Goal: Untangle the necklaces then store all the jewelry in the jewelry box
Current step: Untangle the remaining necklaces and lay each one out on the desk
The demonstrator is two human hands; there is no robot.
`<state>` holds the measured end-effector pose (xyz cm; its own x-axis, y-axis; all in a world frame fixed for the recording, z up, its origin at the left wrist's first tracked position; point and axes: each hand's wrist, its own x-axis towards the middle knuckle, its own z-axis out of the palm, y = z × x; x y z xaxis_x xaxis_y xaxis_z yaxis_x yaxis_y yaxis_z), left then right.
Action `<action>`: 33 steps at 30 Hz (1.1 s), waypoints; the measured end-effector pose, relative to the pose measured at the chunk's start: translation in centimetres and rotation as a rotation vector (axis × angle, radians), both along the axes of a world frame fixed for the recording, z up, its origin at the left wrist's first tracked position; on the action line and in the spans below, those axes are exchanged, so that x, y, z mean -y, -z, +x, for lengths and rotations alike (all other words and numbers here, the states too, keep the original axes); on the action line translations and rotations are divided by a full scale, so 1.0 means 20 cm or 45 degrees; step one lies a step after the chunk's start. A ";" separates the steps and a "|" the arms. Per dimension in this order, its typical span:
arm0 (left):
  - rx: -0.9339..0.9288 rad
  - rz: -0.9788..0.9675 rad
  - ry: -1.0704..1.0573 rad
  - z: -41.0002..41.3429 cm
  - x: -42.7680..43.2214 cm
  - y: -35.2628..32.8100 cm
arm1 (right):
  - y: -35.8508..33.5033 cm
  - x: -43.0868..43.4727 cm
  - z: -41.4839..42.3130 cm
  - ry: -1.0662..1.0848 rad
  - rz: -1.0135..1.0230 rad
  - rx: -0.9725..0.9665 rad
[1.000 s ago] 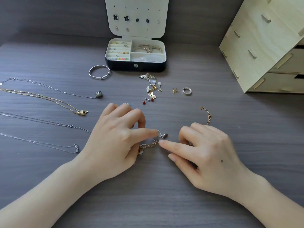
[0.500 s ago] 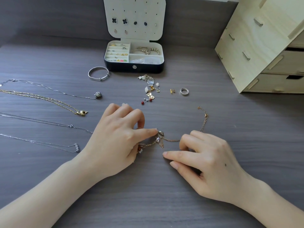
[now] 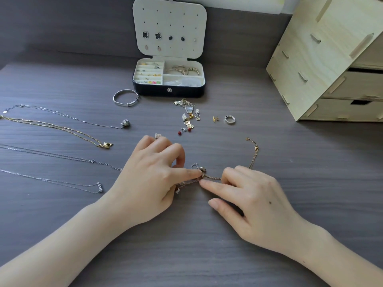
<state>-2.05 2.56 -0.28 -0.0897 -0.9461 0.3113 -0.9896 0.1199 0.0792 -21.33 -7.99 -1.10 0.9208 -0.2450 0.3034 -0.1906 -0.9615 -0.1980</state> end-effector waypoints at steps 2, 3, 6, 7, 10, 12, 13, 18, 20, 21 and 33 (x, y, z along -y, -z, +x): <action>0.000 -0.001 -0.024 0.00 0.00 0.00 | -0.01 -0.01 -0.02 -0.009 0.038 0.013; 0.000 -0.007 -0.035 0.00 0.00 0.01 | -0.01 -0.01 -0.02 -0.015 0.059 0.015; -0.010 -0.037 -0.061 0.00 0.00 0.01 | -0.02 -0.03 -0.04 -0.026 0.125 0.017; -0.015 -0.042 -0.067 0.00 0.00 0.01 | -0.02 -0.03 -0.05 -0.028 0.148 0.019; -0.029 -0.041 -0.076 0.00 0.00 0.01 | -0.03 -0.05 -0.06 -0.038 0.238 0.022; -0.036 -0.042 -0.087 0.00 0.00 0.01 | -0.03 -0.05 -0.07 -0.047 0.297 0.019; -0.039 -0.047 -0.093 0.00 0.00 0.02 | -0.04 -0.06 -0.07 -0.046 0.314 0.012; -0.127 -0.114 -0.137 -0.02 0.00 0.02 | -0.05 -0.06 -0.06 0.015 0.409 0.032; -0.202 -0.155 -0.175 -0.02 0.01 0.03 | -0.05 -0.05 -0.04 0.095 0.462 0.102; -0.253 -0.175 -0.201 -0.02 0.02 0.03 | -0.05 -0.05 -0.02 0.150 0.469 0.143; -0.578 0.055 -0.307 -0.02 0.10 0.01 | -0.12 -0.05 0.15 0.456 0.456 -0.168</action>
<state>-2.53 0.57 -0.51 0.2678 -0.9361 0.2283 -0.8533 -0.1204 0.5073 -18.36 -7.03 1.26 0.7853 -0.6184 0.0296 -0.5404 -0.7080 -0.4547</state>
